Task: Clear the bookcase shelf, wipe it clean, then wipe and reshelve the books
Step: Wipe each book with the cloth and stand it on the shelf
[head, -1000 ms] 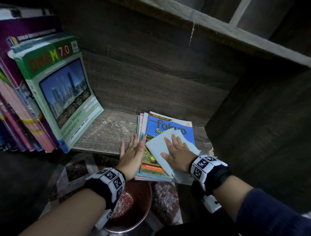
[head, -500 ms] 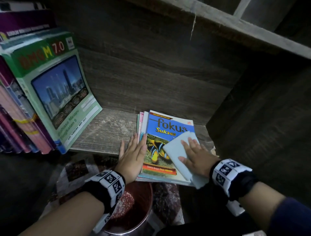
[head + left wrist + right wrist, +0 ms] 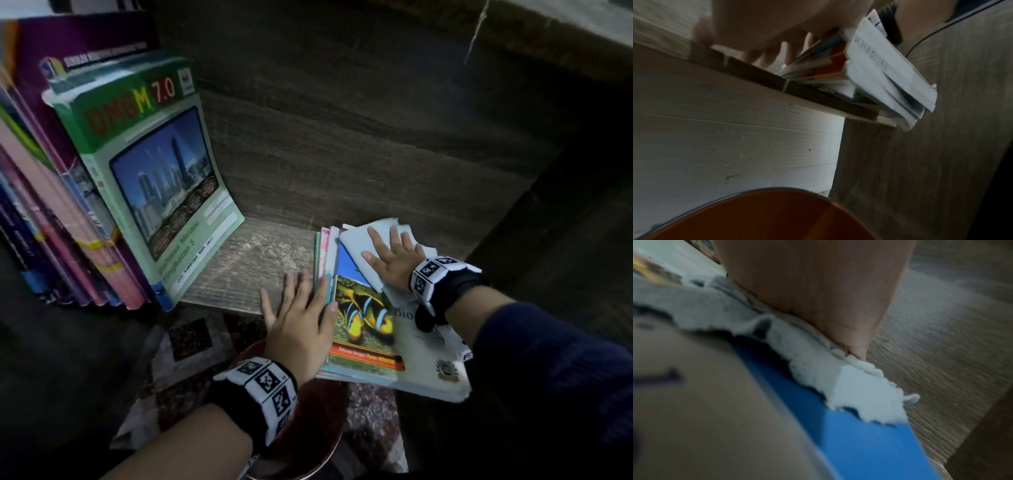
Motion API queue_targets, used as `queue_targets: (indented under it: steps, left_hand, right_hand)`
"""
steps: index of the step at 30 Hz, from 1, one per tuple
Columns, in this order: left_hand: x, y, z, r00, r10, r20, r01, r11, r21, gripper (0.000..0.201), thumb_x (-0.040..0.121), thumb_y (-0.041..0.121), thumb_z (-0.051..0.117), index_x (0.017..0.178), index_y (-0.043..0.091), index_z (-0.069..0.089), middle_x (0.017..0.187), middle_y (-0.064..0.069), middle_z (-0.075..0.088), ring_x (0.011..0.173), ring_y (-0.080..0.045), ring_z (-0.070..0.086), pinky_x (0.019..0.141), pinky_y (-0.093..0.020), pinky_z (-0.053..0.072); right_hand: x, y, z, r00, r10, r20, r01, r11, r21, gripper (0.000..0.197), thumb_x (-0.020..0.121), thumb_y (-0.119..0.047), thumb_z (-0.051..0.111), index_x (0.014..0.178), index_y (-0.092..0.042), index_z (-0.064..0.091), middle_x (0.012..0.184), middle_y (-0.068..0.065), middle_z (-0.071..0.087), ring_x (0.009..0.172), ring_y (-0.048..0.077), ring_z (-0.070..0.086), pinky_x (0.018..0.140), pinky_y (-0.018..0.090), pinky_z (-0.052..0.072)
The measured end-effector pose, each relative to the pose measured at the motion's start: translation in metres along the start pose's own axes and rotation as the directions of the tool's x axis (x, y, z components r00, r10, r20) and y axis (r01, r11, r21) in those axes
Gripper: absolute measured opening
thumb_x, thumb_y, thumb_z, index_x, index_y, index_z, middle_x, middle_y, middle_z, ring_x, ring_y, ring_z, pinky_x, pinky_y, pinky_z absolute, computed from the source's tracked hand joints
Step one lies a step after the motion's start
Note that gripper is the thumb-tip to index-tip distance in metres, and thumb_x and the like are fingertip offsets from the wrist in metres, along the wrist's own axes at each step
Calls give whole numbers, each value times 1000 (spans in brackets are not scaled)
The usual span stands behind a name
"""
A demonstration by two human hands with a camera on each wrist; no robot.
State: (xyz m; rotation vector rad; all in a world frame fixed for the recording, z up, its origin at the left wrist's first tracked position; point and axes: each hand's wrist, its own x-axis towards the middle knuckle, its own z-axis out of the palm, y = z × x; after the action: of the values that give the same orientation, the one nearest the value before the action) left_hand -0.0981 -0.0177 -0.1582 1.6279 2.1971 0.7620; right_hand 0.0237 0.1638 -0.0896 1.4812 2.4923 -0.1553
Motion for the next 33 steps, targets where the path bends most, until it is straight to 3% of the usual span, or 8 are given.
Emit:
queue_targets:
  steps: [2, 5, 14, 18, 23, 25, 29, 33]
  left_hand:
    - [-1, 1, -1, 998, -58, 17, 58, 998, 34, 76, 82, 65, -11, 152, 36, -6, 156, 13, -21, 142, -8, -30, 111, -45, -29]
    - [0, 3, -4, 989, -127, 76, 123, 991, 54, 71, 94, 61, -1, 155, 24, -7, 160, 3, -19, 142, -13, -31, 113, -46, -25]
    - [0, 6, -9, 984, -127, 124, 116, 989, 90, 63, 99, 51, 1, 155, 23, -2, 162, -3, -13, 144, -16, -28, 113, -48, -24]
    - [0, 8, -10, 985, -126, 121, 113, 988, 106, 63, 99, 49, -2, 155, 21, 0, 162, -3, -11, 145, -17, -26, 113, -49, -23]
    - [1, 9, -9, 983, -134, 125, 118, 985, 125, 71, 93, 54, -7, 156, 20, 2, 162, -4, -11, 145, -18, -25, 113, -50, -23]
    - [1, 9, -11, 982, -135, 134, 118, 985, 123, 76, 89, 55, -11, 155, 21, 1, 162, -4, -11, 145, -18, -26, 113, -49, -24]
    - [0, 9, -13, 980, -134, 144, 120, 987, 104, 62, 100, 50, 3, 155, 21, -2, 162, -4, -14, 144, -17, -28, 113, -49, -24]
    - [1, 8, -12, 980, -125, 154, 109, 988, 107, 63, 100, 51, 3, 155, 22, -6, 161, -4, -18, 142, -17, -31, 111, -49, -26]
  right_hand:
    - [2, -4, 0, 1000, 13, 14, -12, 999, -45, 64, 98, -57, 19, 152, -36, -8, 160, 13, -11, 147, 38, -6, 117, 55, 3]
    - [-7, -7, -1, 999, 2, 39, 3, 992, -129, 60, 98, -57, 15, 150, -40, -12, 161, 13, -10, 147, 36, -4, 117, 51, 7]
    - [-82, -10, 16, 995, -70, 77, 75, 995, -65, 59, 96, -60, 12, 148, -46, -12, 159, 4, -22, 146, 26, -20, 118, 44, -8]
    - [-115, -12, 24, 989, -90, 118, 98, 993, -60, 63, 89, -67, 2, 146, -47, -19, 156, 5, -29, 143, 26, -28, 118, 45, -12]
    - [-149, -11, 41, 980, -171, 104, 183, 975, -123, 82, 57, -78, -34, 134, -49, -35, 155, 7, -31, 142, 29, -30, 115, 42, -14]
    - [-158, -3, 43, 972, -195, 134, 213, 967, -139, 80, 57, -78, -35, 132, -49, -37, 153, 8, -34, 141, 29, -31, 114, 40, -16]
    - [-159, 17, 34, 963, -194, 185, 226, 959, -170, 87, 54, -80, -36, 134, -46, -37, 154, 10, -31, 143, 28, -27, 117, 40, -12]
    - [-135, 41, 27, 974, -100, 202, 130, 982, -140, 106, 49, -84, -33, 145, -41, -26, 156, 12, -27, 145, 29, -23, 118, 43, -6]
